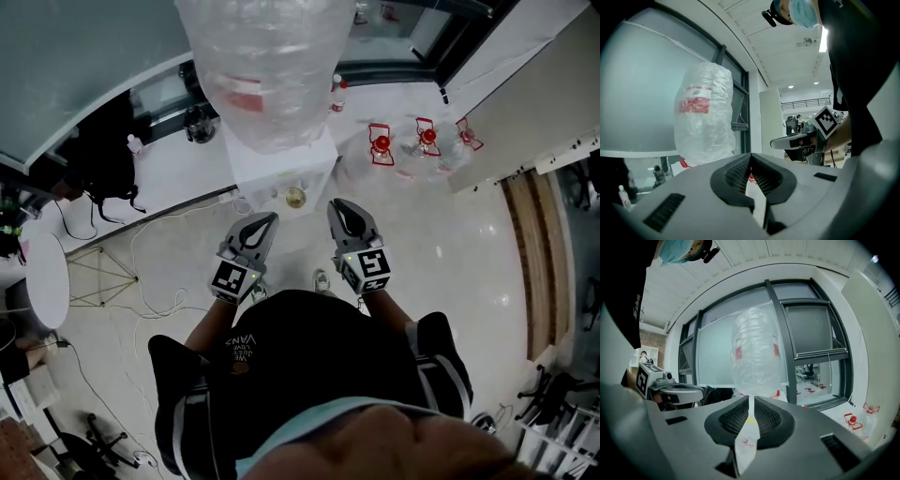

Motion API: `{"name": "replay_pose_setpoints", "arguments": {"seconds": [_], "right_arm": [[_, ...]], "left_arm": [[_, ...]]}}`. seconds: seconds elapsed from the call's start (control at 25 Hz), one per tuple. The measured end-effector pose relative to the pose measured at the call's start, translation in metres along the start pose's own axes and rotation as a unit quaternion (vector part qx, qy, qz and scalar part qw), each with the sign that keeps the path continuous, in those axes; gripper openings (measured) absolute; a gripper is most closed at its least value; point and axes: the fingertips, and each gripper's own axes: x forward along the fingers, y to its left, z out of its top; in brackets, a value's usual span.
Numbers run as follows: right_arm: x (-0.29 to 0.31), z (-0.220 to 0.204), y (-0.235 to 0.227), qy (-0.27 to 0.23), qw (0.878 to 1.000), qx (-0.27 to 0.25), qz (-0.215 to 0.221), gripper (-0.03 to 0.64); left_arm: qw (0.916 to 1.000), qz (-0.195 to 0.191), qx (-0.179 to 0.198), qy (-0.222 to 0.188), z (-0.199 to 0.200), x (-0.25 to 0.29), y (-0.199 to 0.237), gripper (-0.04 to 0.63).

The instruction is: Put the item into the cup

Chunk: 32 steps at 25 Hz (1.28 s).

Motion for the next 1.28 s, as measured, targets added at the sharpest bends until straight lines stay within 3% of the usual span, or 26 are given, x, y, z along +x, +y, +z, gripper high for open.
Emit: {"name": "replay_pose_setpoints", "arguments": {"seconds": [0.4,1.28], "right_arm": [[0.001,0.024,0.021,-0.010,1.000,-0.001,0.025,0.063],[0.006,0.024,0.019,-0.001,1.000,0.003,0.029,0.046]], "left_arm": [[0.9994,0.024,0.002,-0.024,0.034,-0.019,0.010,0.020],[0.9976,0.064,-0.010,-0.025,0.030,-0.034,0.019,0.020]]}}
